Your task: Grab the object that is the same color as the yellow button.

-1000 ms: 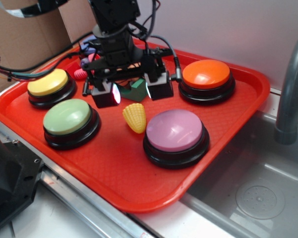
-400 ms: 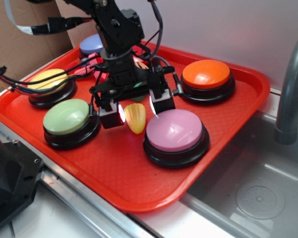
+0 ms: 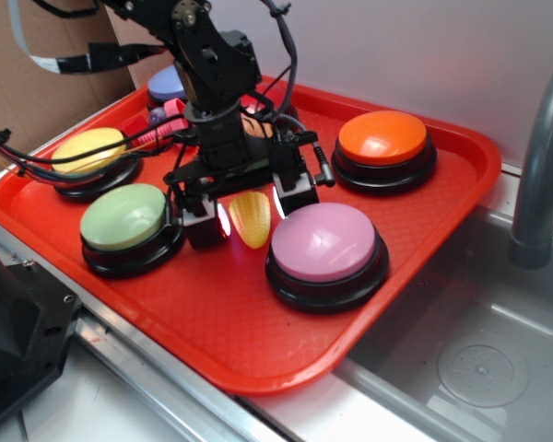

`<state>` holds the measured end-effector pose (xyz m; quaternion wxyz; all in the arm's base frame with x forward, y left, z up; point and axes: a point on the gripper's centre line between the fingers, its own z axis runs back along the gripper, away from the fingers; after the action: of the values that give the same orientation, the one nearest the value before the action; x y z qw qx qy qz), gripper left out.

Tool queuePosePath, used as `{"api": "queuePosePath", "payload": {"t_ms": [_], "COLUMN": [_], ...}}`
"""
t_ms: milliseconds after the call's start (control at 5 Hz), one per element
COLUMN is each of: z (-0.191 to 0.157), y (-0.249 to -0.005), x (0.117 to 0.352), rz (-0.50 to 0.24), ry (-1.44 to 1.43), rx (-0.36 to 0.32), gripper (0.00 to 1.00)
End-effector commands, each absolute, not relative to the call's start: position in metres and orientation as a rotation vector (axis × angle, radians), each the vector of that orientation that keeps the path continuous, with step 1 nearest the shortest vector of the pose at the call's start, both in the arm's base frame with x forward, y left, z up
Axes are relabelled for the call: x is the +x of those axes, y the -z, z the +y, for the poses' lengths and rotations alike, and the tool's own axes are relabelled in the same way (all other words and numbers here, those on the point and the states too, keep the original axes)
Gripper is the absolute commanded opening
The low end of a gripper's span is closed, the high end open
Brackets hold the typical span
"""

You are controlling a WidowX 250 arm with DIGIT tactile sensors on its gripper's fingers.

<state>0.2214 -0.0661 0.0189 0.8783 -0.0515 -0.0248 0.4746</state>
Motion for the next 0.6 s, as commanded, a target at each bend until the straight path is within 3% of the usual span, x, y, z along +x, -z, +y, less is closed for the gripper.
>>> {"api": "queuePosePath", "payload": {"t_ms": [0, 400], "z": [-0.064, -0.065], "y": [-0.032, -0.072], "x": [0.231, 0.24], "rz": [-0.113, -0.129], "ry": [-0.963, -0.726], "rx": [-0.059, -0.052], "gripper": [0.0, 0.0]}}
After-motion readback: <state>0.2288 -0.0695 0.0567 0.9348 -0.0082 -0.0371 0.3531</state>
